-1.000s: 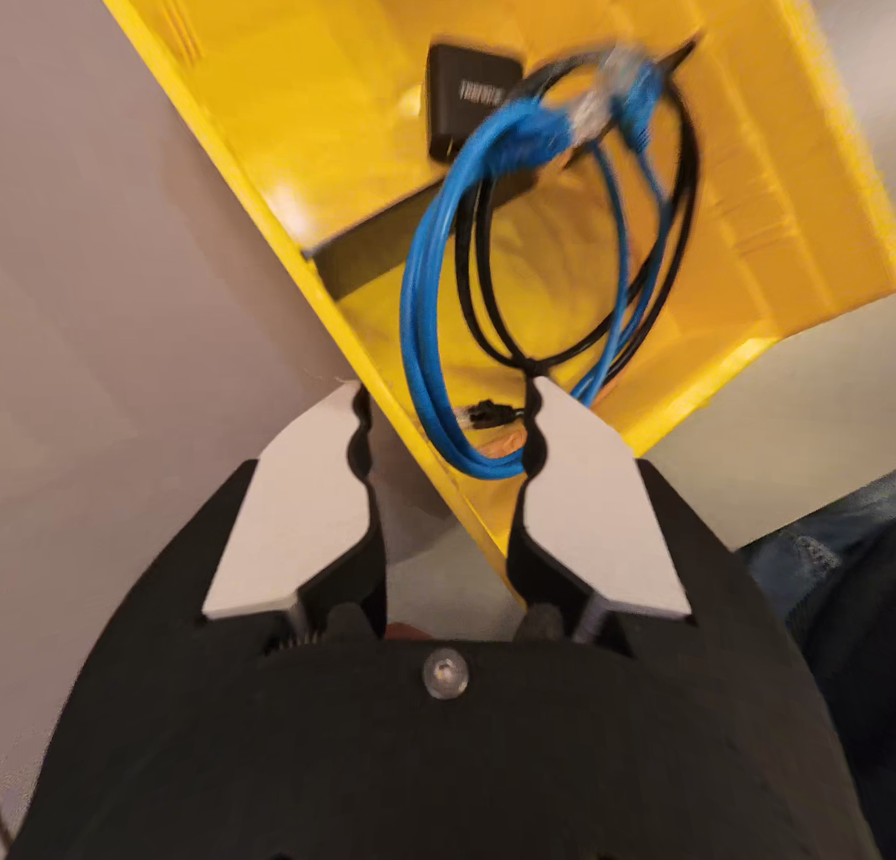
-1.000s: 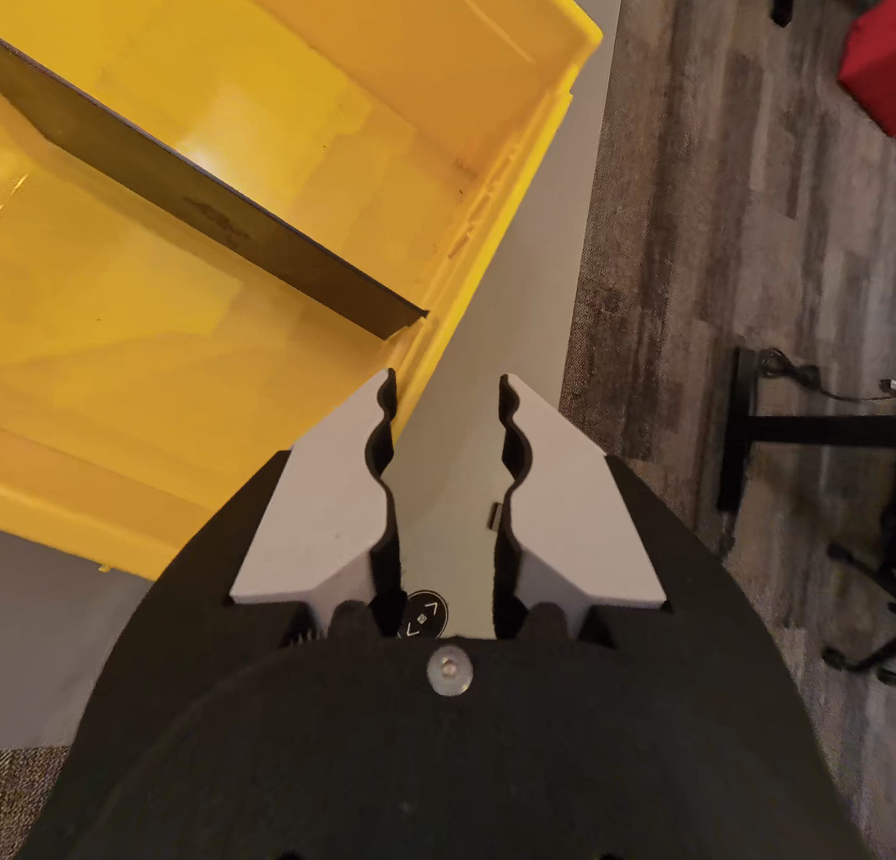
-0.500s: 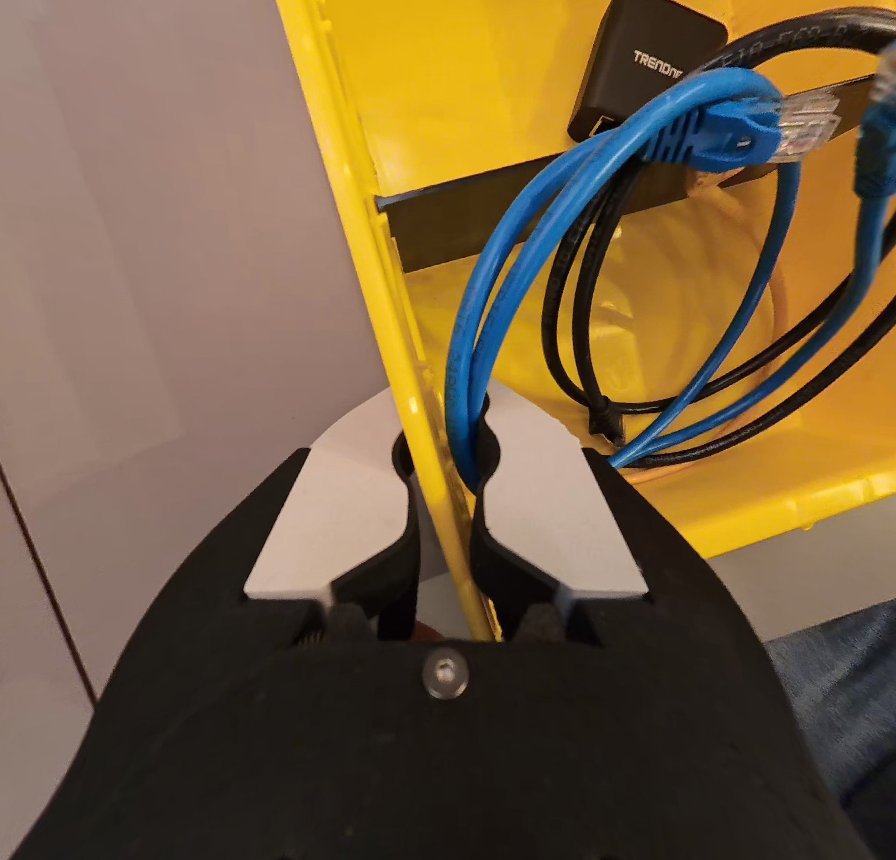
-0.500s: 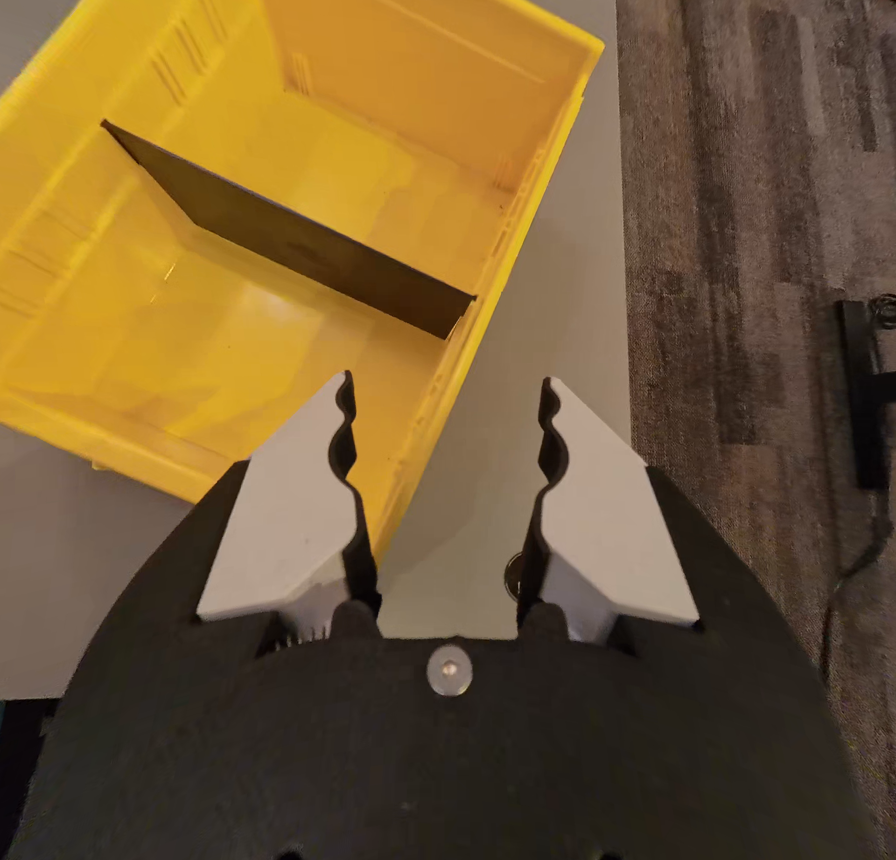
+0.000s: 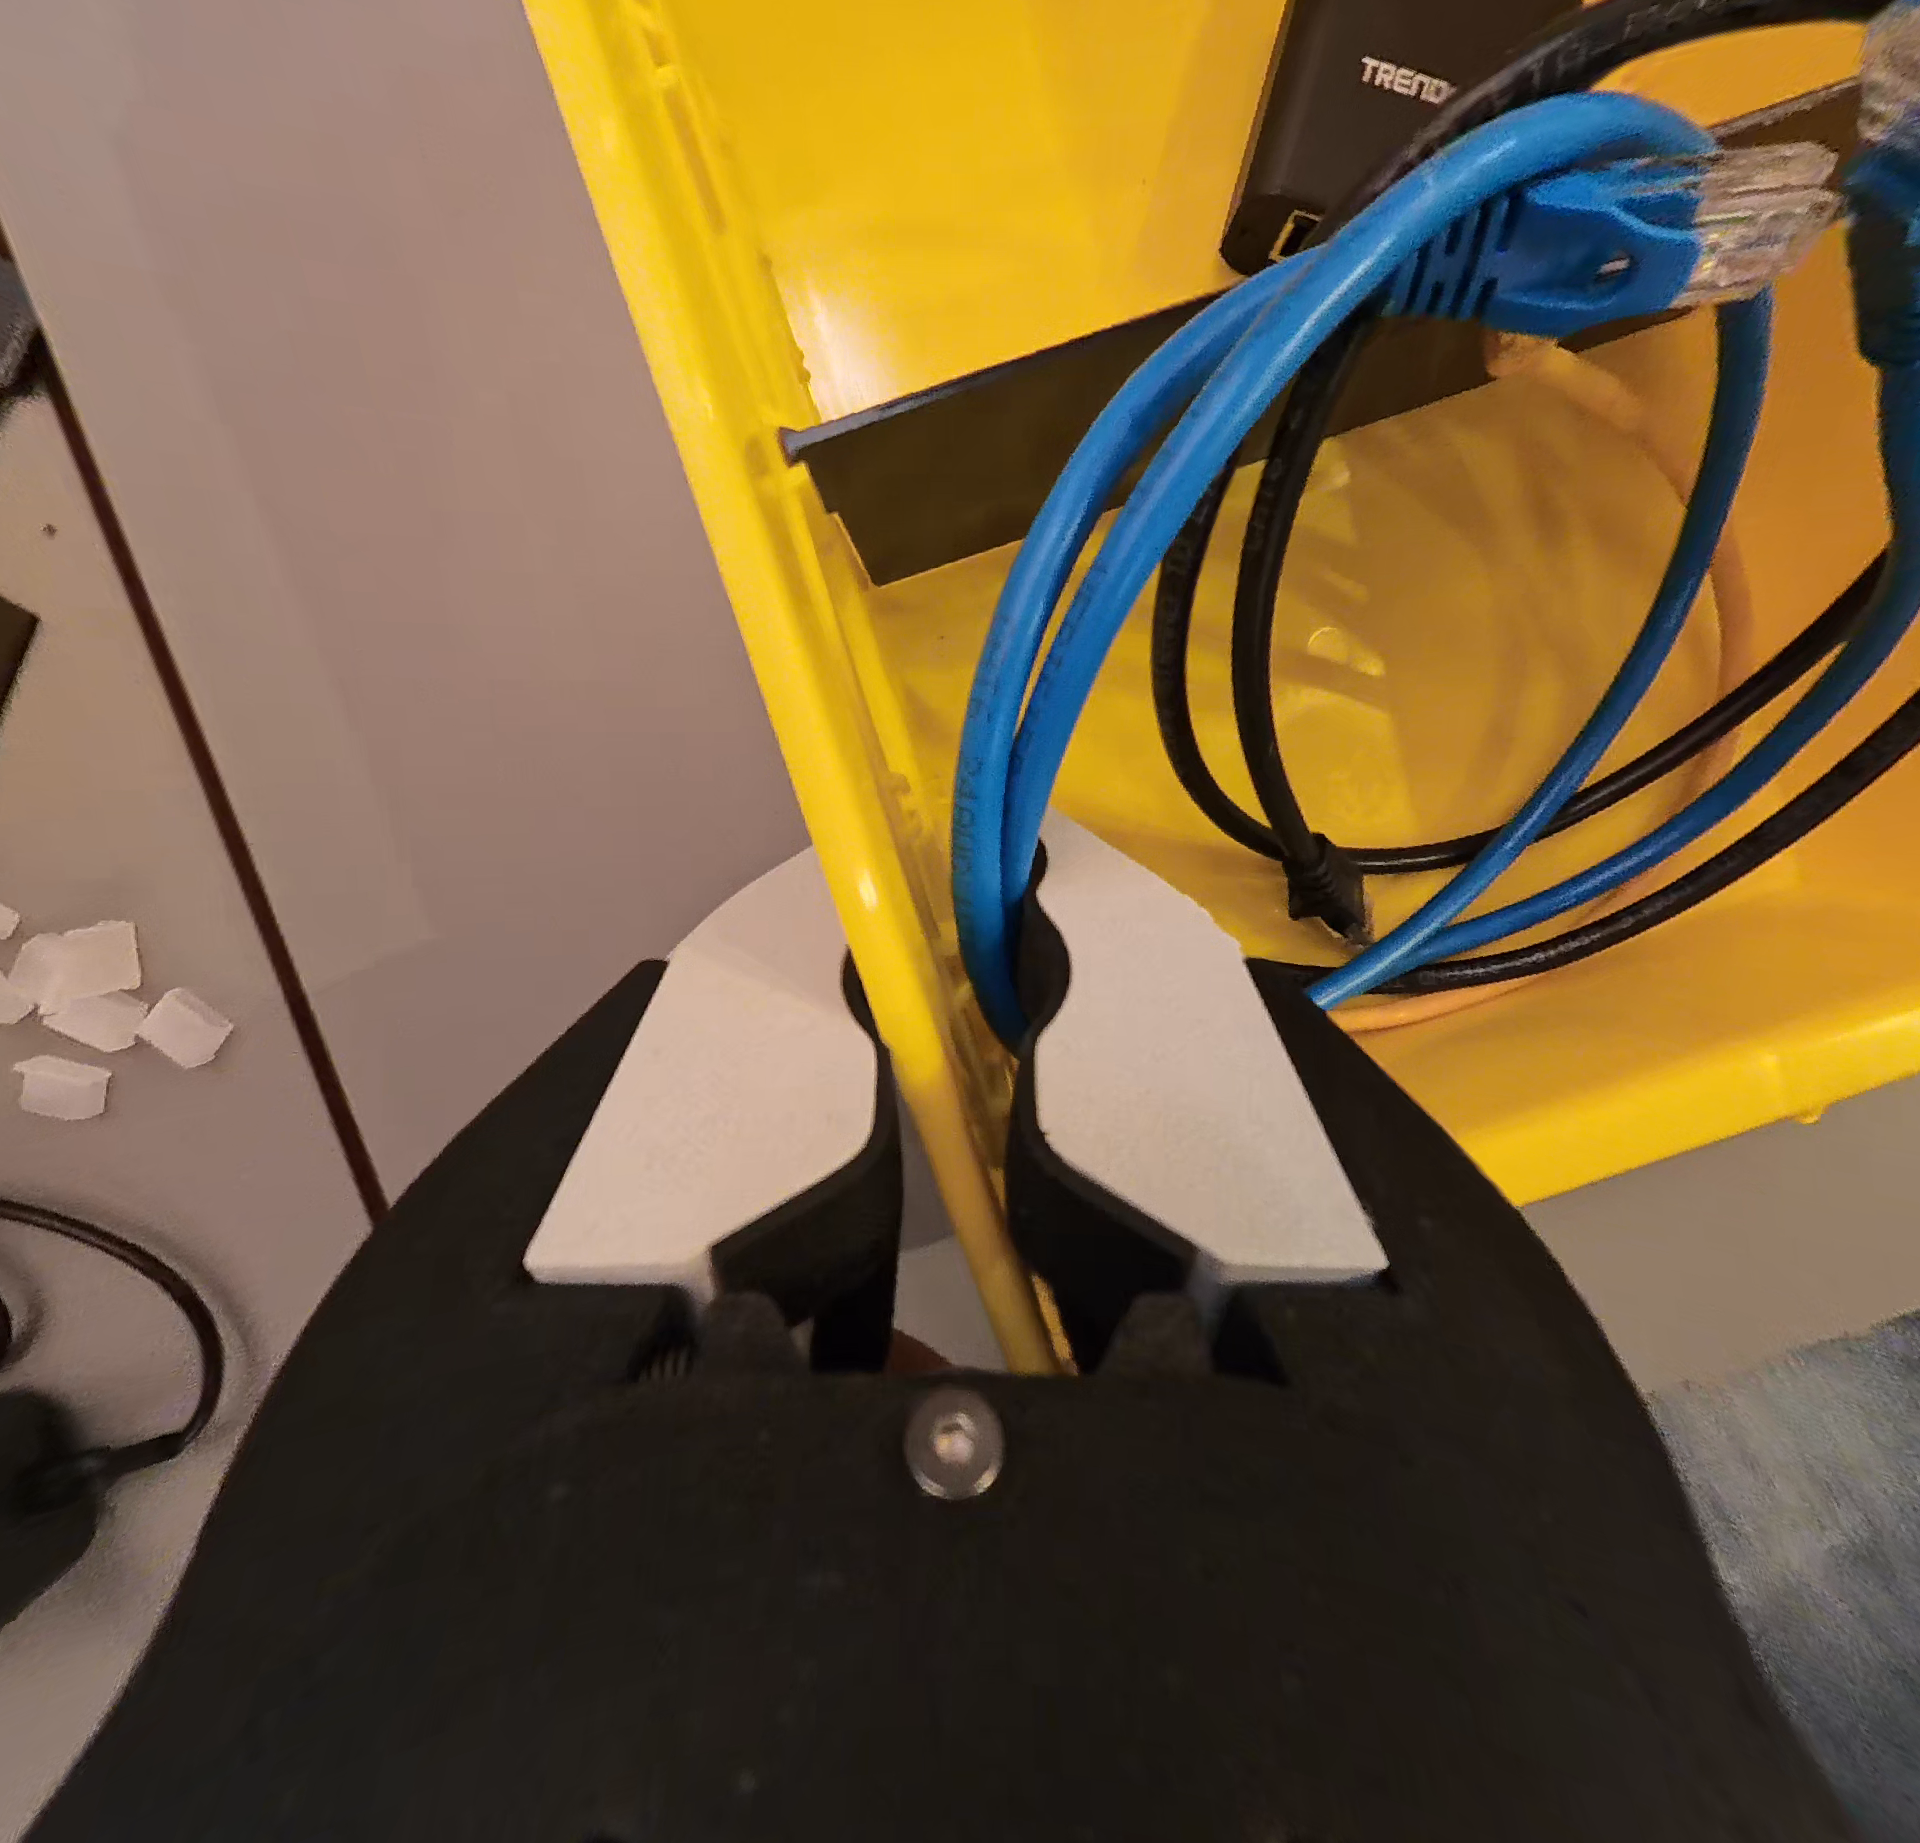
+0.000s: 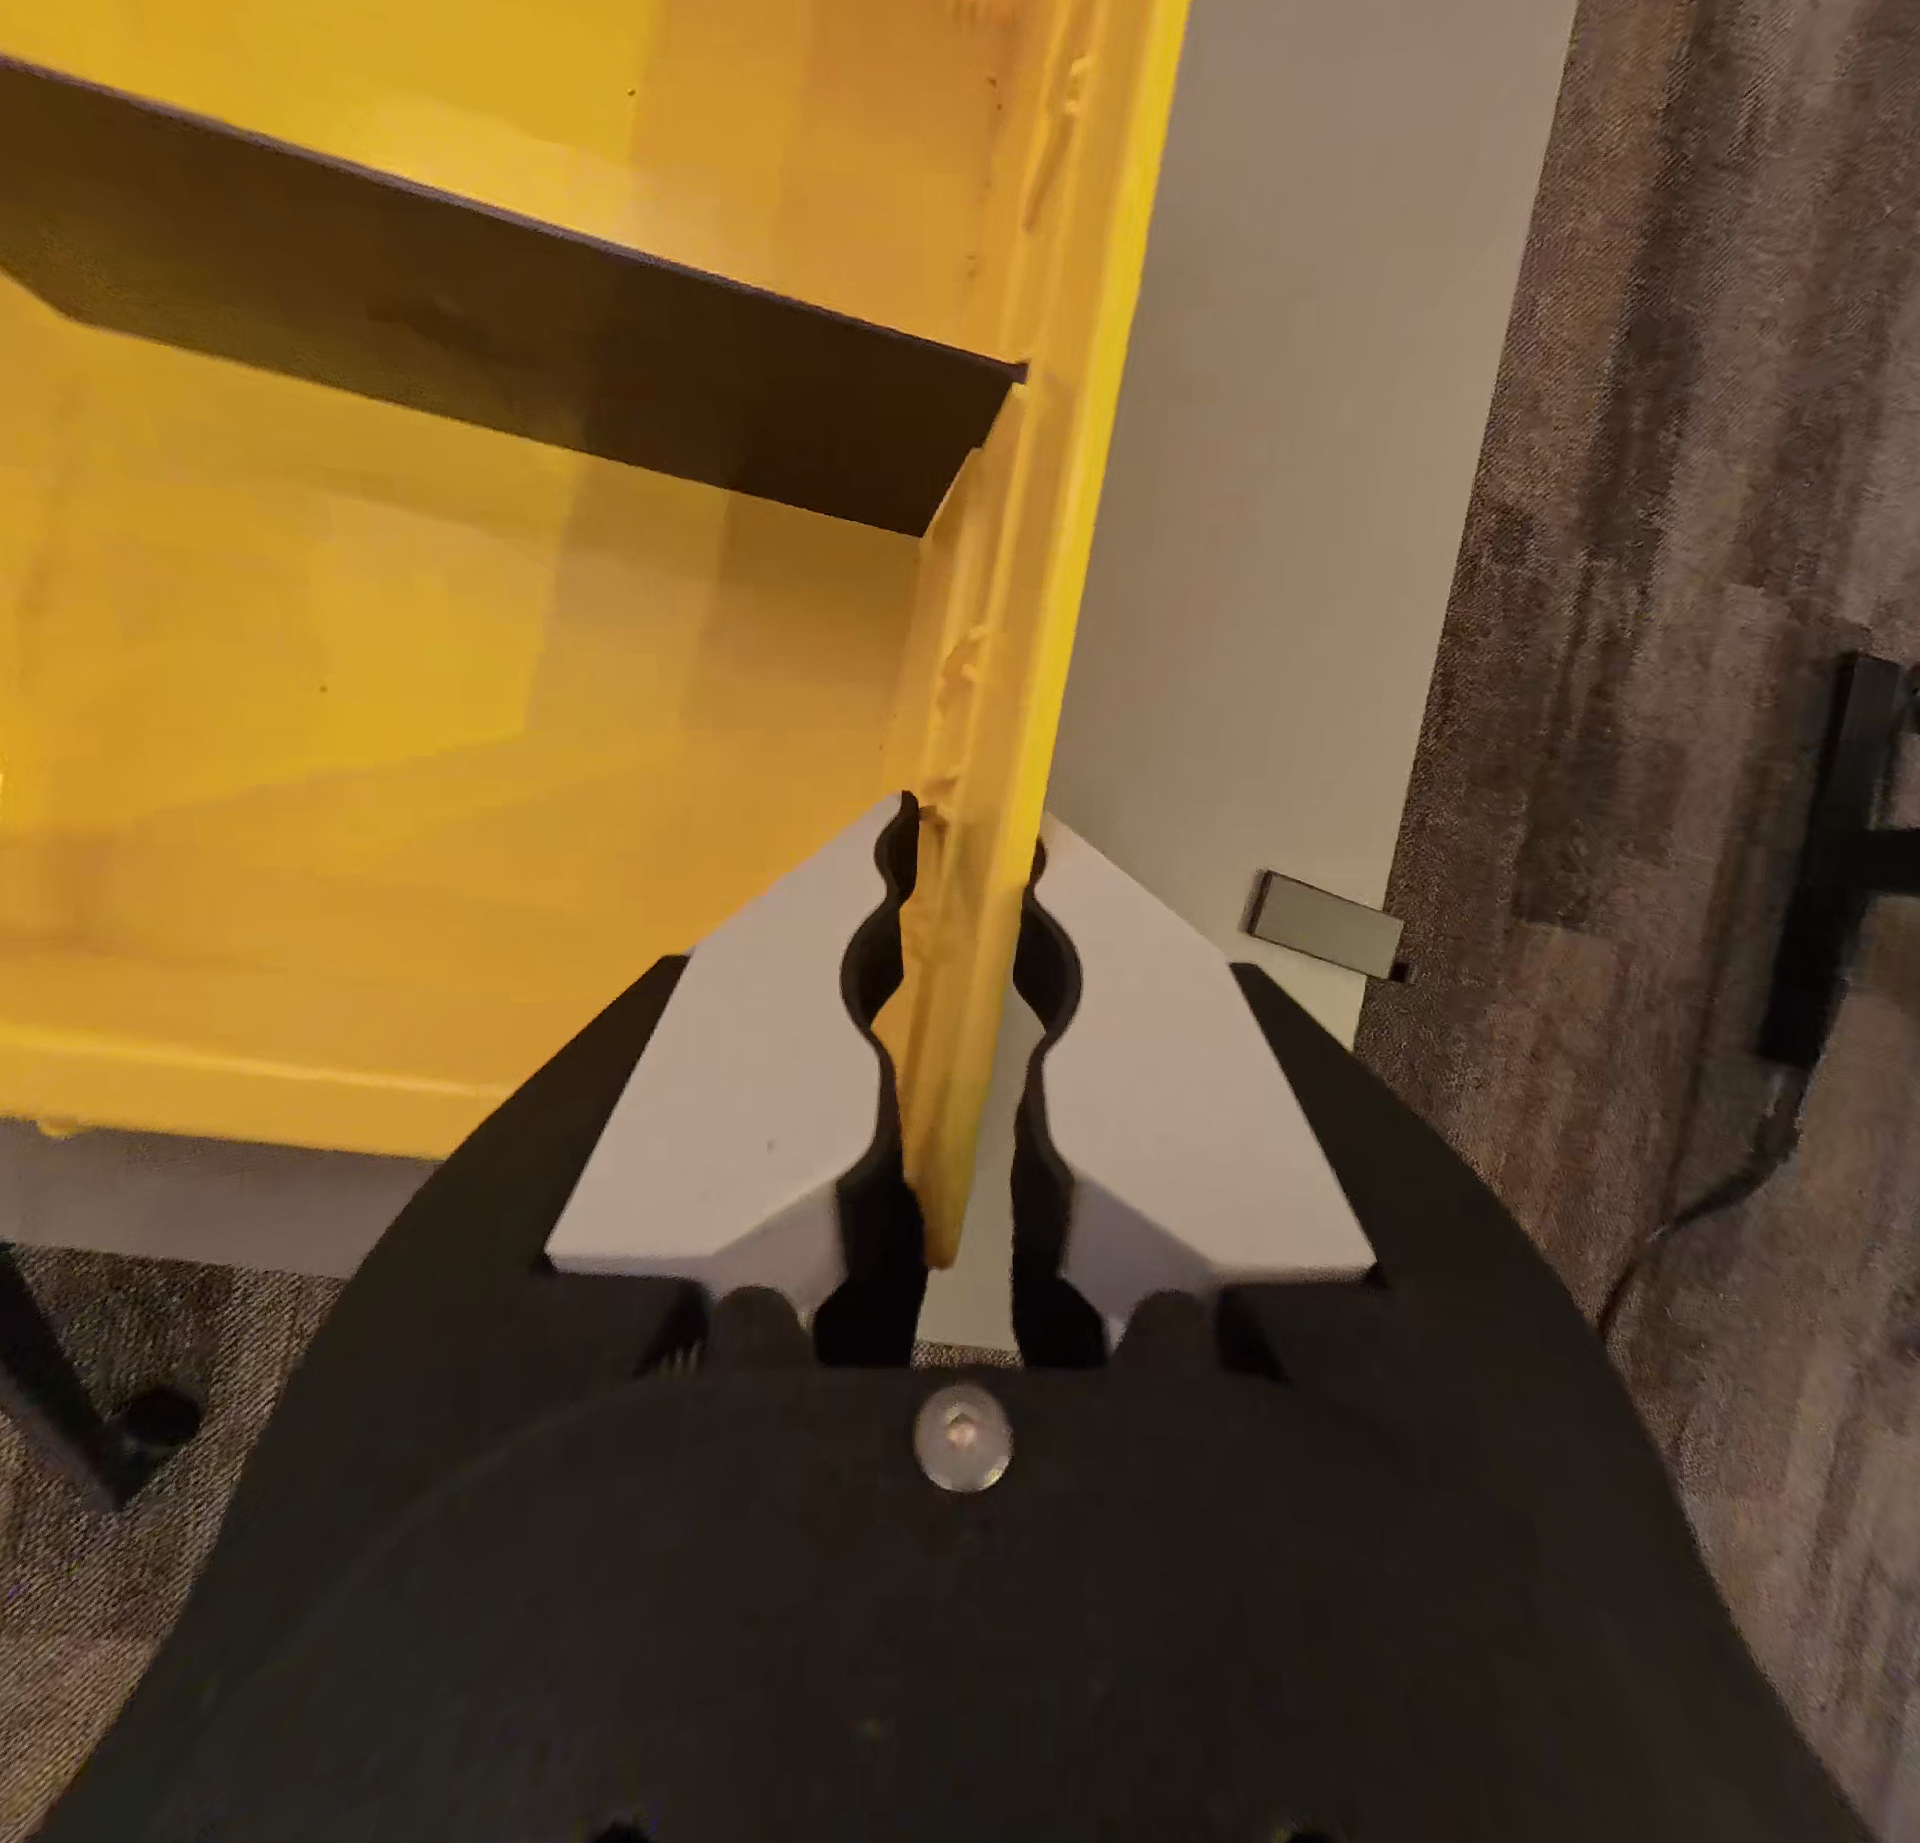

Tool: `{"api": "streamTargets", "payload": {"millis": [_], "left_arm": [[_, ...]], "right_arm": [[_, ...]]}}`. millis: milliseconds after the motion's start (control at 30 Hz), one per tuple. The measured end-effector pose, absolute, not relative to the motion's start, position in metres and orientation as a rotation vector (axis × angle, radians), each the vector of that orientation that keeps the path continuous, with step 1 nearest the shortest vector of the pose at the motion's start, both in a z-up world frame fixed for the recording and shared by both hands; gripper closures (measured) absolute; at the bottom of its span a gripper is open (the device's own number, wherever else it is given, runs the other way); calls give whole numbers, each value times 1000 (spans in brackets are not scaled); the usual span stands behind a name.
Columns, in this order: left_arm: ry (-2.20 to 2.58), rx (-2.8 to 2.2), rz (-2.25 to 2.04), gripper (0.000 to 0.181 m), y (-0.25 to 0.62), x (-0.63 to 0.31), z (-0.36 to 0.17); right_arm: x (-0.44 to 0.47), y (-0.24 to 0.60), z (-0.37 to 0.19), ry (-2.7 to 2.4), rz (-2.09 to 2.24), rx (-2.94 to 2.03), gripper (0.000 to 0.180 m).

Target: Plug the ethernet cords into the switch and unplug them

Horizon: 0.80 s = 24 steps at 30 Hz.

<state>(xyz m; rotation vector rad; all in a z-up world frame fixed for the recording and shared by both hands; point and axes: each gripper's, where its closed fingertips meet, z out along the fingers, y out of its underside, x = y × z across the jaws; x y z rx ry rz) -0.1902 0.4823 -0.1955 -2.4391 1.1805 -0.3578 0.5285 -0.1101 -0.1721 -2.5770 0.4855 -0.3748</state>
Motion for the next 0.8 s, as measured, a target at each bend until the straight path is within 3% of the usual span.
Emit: {"api": "streamTargets", "payload": {"millis": [33, 133, 167, 367, 467, 567, 633, 733, 800], "left_arm": [[1180, -2440, -352, 163, 483, -193, -195], [1202, -2420, -376, 162, 484, -194, -195], [1200, -2416, -409, 153, 483, -193, -195], [1043, -2215, -438, 100, 489, -200, -128], [1083, -2049, -552, 103, 451, -174, -71], [1237, -1915, -664, 117, 386, -116, -37], [1391, -1844, -721, 107, 337, -67, -37], [1630, -1781, -813, 81, 270, 6, -69], [1785, -1821, -853, 63, 238, 45, -109]], "right_arm": [[530, -110, -172, 498, -371, -2567, 165], [529, -111, -172, 544, -348, -2561, 166], [530, -112, -173, 548, -364, -2568, 165], [530, -125, -113, 546, -653, -2375, 113], [469, -91, -70, 387, -530, -2275, 97], [390, -34, -41, 165, -458, -2204, 96], [332, 10, -43, 10, -327, -2187, 85], [279, 67, -65, -71, -137, -2202, 101], [264, 105, -94, -114, -102, -2237, 100]]}}
